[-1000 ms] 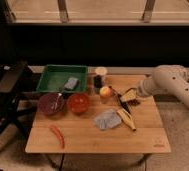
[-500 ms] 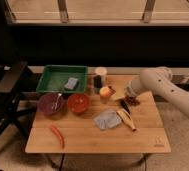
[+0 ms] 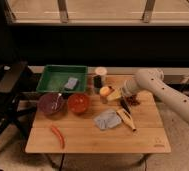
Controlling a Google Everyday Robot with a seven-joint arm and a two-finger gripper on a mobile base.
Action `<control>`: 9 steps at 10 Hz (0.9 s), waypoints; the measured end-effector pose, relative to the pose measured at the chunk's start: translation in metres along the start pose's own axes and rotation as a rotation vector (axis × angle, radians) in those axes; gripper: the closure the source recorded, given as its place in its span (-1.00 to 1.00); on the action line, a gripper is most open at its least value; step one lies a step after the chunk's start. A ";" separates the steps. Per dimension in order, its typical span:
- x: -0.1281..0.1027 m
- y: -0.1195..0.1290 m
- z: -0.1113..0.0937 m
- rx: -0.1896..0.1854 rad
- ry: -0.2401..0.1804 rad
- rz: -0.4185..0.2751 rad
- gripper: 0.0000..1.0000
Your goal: Wipe tray with brush
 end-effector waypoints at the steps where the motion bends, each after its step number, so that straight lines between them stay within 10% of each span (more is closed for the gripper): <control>1: 0.002 -0.004 0.010 -0.009 0.013 0.007 -0.49; 9: 0.021 -0.033 0.060 -0.017 0.052 0.071 -0.49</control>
